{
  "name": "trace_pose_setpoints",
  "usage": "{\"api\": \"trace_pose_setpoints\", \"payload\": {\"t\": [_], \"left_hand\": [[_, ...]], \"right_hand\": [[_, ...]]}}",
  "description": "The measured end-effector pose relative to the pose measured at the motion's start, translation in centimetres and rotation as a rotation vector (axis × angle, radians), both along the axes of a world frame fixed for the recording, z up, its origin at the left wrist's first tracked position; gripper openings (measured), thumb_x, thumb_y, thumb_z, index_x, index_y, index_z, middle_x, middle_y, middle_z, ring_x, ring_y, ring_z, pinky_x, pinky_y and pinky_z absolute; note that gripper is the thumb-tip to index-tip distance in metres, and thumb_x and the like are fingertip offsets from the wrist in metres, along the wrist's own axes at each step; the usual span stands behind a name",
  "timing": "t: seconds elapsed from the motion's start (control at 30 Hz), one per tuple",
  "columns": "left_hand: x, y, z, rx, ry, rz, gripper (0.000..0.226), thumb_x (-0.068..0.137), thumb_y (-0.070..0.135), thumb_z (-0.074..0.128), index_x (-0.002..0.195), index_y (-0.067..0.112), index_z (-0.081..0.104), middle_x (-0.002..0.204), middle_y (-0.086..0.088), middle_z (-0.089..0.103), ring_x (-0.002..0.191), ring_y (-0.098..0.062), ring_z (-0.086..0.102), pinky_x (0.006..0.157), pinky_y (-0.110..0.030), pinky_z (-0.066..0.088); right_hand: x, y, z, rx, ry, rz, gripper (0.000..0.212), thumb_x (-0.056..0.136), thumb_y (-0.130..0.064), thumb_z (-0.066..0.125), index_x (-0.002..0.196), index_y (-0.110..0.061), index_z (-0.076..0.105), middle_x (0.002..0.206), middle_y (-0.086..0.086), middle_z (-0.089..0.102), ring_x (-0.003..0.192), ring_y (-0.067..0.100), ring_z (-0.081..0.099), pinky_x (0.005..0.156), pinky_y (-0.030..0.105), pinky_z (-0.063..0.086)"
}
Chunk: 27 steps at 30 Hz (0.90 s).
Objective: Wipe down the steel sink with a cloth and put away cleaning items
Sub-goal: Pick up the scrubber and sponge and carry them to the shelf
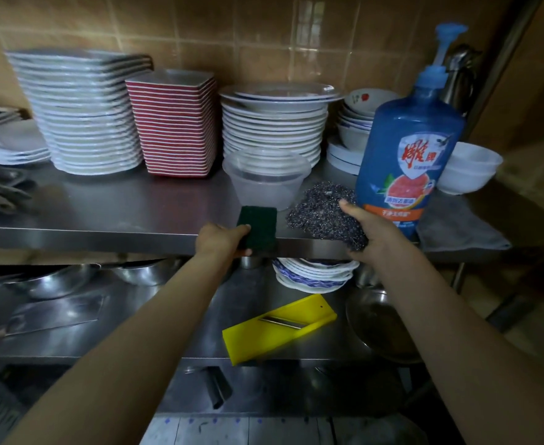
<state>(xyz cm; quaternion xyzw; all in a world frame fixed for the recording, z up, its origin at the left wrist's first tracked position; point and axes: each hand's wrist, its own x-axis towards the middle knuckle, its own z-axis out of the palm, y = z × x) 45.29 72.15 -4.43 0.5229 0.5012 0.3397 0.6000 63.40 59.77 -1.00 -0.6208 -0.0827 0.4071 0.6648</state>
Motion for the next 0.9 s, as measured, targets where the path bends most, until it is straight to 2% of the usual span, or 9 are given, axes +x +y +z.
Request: {"api": "trace_pose_setpoints", "payload": {"t": [0.13,0.3,0.33,0.4,0.43,0.5,0.6,0.7,0.9], "left_hand": [[-0.3,-0.2,0.0,0.02,-0.023,-0.016,0.032,0.083,0.016,0.067,0.064,0.002,0.046,0.083,-0.027,0.061,0.032,-0.018,0.056,0.028,-0.014,0.035],[-1.5,1.1,-0.2,0.035,0.048,-0.005,0.049,0.077,0.034,0.069,0.099,-0.001,0.043,0.106,-0.027,0.061,0.072,-0.036,0.064,0.038,-0.023,0.047],[-1.8,1.4,-0.2,0.065,0.102,-0.011,0.057,0.075,0.038,0.069,0.106,-0.001,0.042,0.107,-0.027,0.061,0.081,-0.038,0.065,0.048,-0.028,0.052],[-2.5,2.0,-0.3,0.115,0.144,-0.017,0.06,0.075,0.041,0.067,0.11,0.0,0.041,0.103,-0.026,0.062,0.084,-0.039,0.065,0.064,-0.037,0.056],[-2.8,2.2,-0.4,0.128,0.14,-0.018,0.058,0.076,0.04,0.067,0.108,0.0,0.04,0.097,-0.026,0.063,0.076,-0.037,0.066,0.058,-0.036,0.055],[-3.5,2.3,-0.5,0.146,0.149,-0.02,0.055,0.08,0.037,0.064,0.109,-0.006,0.044,0.082,-0.025,0.064,0.055,-0.03,0.064,0.04,-0.025,0.045],[-4.4,2.5,-1.0,0.154,0.172,-0.039,0.057,0.083,0.036,0.061,0.109,-0.013,0.049,0.072,-0.023,0.061,0.044,-0.025,0.058,0.036,-0.019,0.039],[-5.2,2.5,-1.2,0.154,0.184,-0.059,0.055,0.085,0.035,0.058,0.111,-0.012,0.049,0.086,-0.028,0.065,0.042,-0.018,0.059,0.034,-0.014,0.037],[-5.8,1.5,-0.6,0.173,0.136,-0.091,0.046,0.09,0.028,0.056,0.112,-0.011,0.045,0.095,-0.032,0.064,0.052,-0.02,0.062,0.032,-0.014,0.039]], "right_hand": [[-0.6,-0.3,0.2,0.007,0.019,-0.028,0.019,0.08,-0.025,0.072,0.076,-0.016,0.056,0.055,-0.003,0.065,0.039,0.008,0.06,0.04,0.017,0.043],[-0.7,-0.1,0.5,0.014,-0.007,-0.035,0.02,0.078,-0.023,0.074,0.083,-0.012,0.057,0.063,0.001,0.068,0.04,0.011,0.063,0.038,0.017,0.046],[-0.6,0.1,0.5,0.004,-0.041,-0.029,0.025,0.078,-0.024,0.074,0.092,-0.011,0.059,0.074,0.004,0.069,0.05,0.013,0.067,0.044,0.021,0.051],[-0.6,0.6,0.6,-0.027,-0.131,-0.008,0.057,0.077,-0.028,0.076,0.124,-0.007,0.052,0.113,0.012,0.065,0.094,0.024,0.068,0.08,0.037,0.056],[-0.8,0.8,0.7,-0.052,-0.173,0.007,0.071,0.075,-0.03,0.076,0.133,-0.006,0.044,0.13,0.014,0.056,0.113,0.03,0.059,0.096,0.045,0.048],[-0.5,1.3,0.4,-0.095,-0.273,0.015,0.074,0.074,-0.03,0.077,0.134,-0.001,0.043,0.138,0.018,0.048,0.124,0.034,0.049,0.106,0.049,0.038],[-0.5,2.3,0.0,-0.187,-0.485,-0.029,0.05,0.075,-0.028,0.077,0.114,-0.005,0.056,0.128,0.014,0.055,0.118,0.032,0.053,0.099,0.035,0.042],[-0.9,2.8,0.0,-0.407,-0.894,0.013,0.031,0.078,-0.035,0.074,0.076,-0.008,0.057,0.095,0.013,0.06,0.097,0.029,0.059,0.064,0.027,0.039],[-1.8,3.7,-0.2,-0.567,-1.097,-0.079,0.042,0.08,-0.038,0.071,0.098,-0.001,0.061,0.102,0.018,0.066,0.097,0.034,0.06,0.066,0.031,0.037]]}}
